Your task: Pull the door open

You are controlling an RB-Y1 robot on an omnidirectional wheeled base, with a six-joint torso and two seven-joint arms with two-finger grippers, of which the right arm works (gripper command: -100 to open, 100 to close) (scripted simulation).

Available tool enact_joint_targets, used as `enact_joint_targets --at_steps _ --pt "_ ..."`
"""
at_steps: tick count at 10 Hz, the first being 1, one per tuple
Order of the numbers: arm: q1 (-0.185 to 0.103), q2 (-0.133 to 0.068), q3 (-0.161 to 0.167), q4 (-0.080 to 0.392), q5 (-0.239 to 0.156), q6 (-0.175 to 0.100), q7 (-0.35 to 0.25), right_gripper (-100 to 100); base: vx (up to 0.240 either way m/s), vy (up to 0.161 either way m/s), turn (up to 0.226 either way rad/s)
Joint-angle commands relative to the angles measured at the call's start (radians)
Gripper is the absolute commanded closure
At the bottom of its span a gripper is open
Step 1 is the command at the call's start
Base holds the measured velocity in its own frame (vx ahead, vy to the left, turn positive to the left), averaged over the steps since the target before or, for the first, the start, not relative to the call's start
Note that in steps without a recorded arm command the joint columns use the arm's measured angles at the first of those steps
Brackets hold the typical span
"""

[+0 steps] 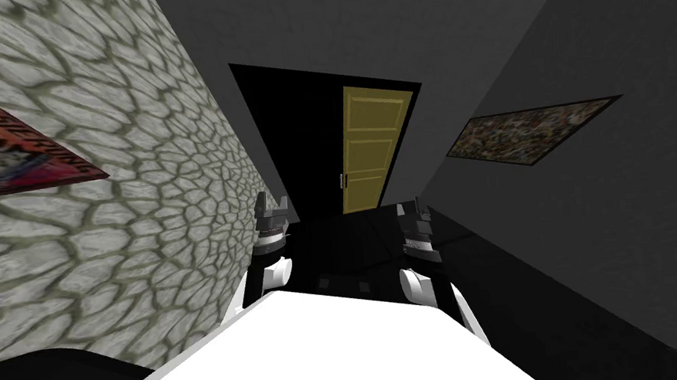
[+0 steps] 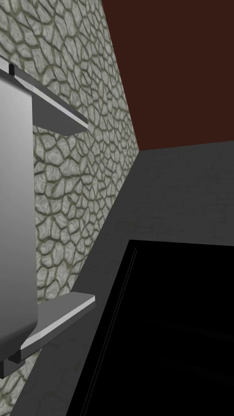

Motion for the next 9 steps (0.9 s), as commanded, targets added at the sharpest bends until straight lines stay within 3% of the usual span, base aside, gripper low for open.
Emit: enact_joint_targets --at_steps 1,9 --pt "-0.014 -0.011 0.004 0.035 0.004 -0.010 0.031 -100 0.178 0.022 -0.007" --pt "-0.073 -0.046 0.021 0.187 0.024 -0.054 0.167 -100 0.128 0.017 -0.019"
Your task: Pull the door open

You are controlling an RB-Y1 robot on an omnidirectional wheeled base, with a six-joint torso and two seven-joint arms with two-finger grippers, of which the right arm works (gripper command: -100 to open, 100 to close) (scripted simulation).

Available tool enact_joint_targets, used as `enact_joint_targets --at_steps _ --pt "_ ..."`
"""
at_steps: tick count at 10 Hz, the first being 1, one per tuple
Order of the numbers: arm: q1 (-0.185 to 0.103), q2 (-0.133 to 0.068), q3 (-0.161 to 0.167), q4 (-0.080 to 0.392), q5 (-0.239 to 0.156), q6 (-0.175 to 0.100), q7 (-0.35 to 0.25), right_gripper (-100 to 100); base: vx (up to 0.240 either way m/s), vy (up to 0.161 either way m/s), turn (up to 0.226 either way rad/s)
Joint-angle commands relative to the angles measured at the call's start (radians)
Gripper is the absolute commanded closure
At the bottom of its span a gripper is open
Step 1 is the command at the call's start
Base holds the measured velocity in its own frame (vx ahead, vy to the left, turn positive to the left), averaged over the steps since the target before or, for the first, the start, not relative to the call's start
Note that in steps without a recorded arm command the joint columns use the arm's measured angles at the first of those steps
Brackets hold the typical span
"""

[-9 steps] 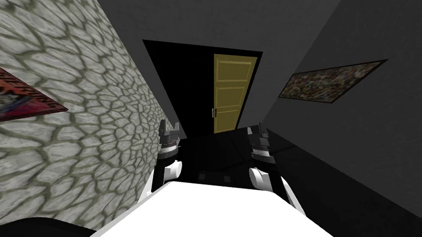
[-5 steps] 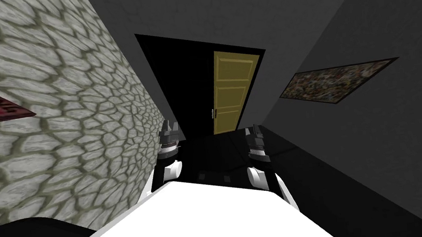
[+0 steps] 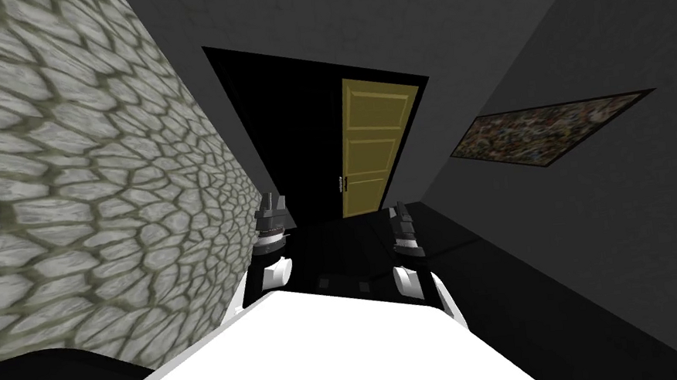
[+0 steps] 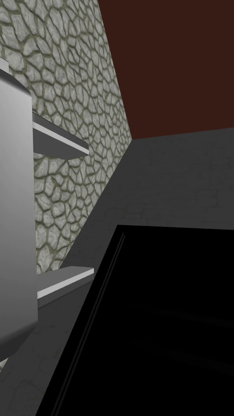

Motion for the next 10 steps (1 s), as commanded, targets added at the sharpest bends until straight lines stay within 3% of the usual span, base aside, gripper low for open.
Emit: enact_joint_targets --at_steps 1,10 --pt "-0.014 -0.009 0.006 0.044 0.006 -0.016 0.043 -100 0.123 0.038 -0.026" --pt "-0.084 -0.036 0.026 0.224 0.029 -0.068 0.203 -100 0.102 0.015 -0.019"
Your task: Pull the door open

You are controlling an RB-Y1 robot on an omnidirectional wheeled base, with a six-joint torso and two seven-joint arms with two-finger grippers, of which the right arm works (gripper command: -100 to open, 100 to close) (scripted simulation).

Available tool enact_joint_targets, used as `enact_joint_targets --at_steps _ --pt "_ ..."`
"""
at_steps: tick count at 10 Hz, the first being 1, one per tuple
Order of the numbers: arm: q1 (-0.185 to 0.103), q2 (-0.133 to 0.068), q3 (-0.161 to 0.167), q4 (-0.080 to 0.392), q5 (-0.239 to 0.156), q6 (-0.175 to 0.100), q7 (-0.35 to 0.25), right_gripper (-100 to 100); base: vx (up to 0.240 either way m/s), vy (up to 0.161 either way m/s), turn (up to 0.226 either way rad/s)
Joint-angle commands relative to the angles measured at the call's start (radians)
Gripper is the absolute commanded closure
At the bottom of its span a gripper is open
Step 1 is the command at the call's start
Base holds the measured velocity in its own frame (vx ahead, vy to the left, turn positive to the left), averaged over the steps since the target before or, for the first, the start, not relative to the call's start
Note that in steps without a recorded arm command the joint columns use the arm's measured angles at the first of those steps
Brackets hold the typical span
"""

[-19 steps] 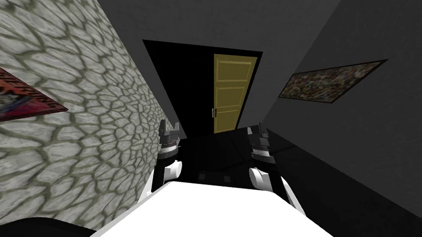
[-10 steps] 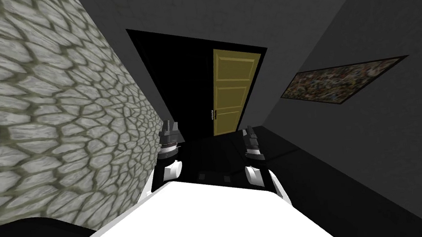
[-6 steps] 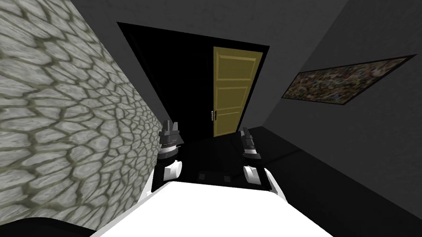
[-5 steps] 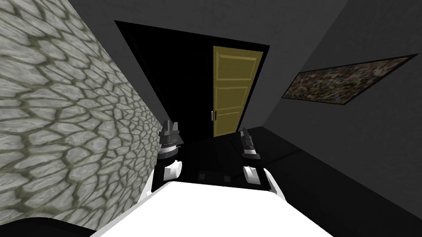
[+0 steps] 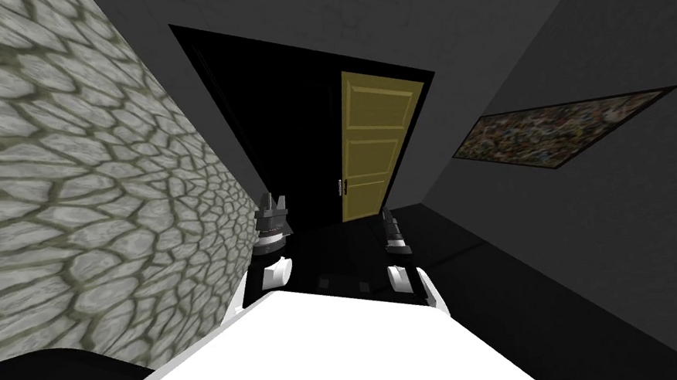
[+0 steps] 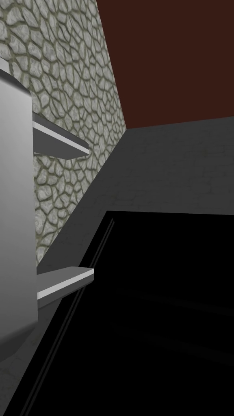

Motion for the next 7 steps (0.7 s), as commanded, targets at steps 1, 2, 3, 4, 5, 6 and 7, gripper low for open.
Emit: enact_joint_targets --at_steps 1,2,3,4,5,6,7 --pt "-0.014 -0.005 0.004 0.037 0.005 -0.012 0.035 -100 0.098 0.022 -0.021" --pt "-0.023 -0.008 0.006 0.059 0.007 -0.018 0.055 -100 0.080 0.019 -0.021" --pt "-0.031 -0.010 0.009 0.082 0.010 -0.025 0.074 -100 0.074 0.017 -0.022" --pt "-0.040 -0.013 0.011 0.104 0.013 -0.031 0.094 -100 0.086 0.019 -0.021" --pt "-0.049 -0.015 0.014 0.128 0.016 -0.038 0.115 -100 0.101 0.024 -0.020" --pt "-0.059 -0.018 0.017 0.152 0.019 -0.045 0.137 -100 0.109 0.018 -0.021" --pt "-0.068 -0.020 0.019 0.175 0.022 -0.052 0.158 -100 0.103 0.020 -0.022"
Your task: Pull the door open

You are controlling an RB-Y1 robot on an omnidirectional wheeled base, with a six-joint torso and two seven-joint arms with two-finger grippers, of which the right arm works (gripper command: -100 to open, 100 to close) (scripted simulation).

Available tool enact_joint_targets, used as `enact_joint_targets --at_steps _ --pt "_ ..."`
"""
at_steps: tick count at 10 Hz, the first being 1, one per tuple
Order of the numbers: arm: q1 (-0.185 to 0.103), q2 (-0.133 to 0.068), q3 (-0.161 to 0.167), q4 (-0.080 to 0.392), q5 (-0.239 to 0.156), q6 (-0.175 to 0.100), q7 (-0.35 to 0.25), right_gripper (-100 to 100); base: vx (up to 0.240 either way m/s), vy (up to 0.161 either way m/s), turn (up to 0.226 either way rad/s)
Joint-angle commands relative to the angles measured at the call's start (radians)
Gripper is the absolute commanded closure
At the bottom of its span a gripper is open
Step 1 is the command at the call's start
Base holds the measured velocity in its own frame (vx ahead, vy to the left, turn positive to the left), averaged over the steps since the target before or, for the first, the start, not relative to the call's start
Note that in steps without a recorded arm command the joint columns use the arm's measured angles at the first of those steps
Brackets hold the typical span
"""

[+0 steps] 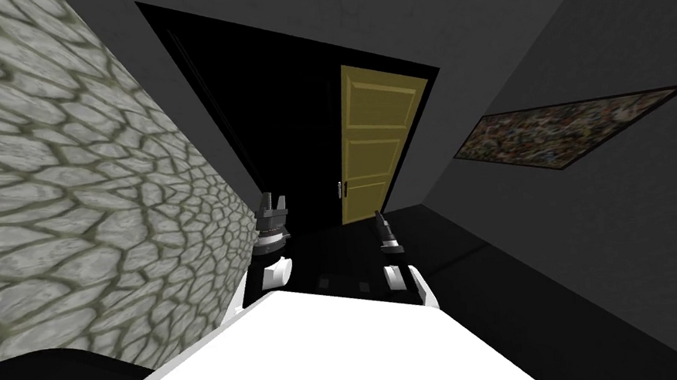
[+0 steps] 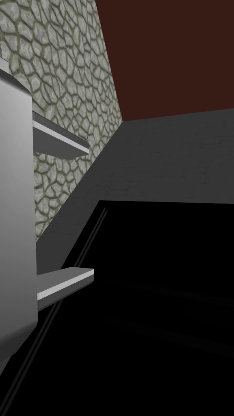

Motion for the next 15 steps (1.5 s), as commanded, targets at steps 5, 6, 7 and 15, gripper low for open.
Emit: enact_joint_targets --at_steps 5,6,7,15 --pt "-0.051 -0.015 0.015 0.131 0.017 -0.038 0.122 -100 0.089 0.025 -0.023" --pt "-0.060 -0.017 0.018 0.156 0.020 -0.045 0.143 -100 0.094 0.025 -0.024" --pt "-0.070 -0.019 0.020 0.180 0.023 -0.052 0.165 -100 0.104 0.027 -0.023" --pt "-0.147 -0.033 0.042 0.375 0.048 -0.108 0.339 -100 0.096 0.024 -0.024"
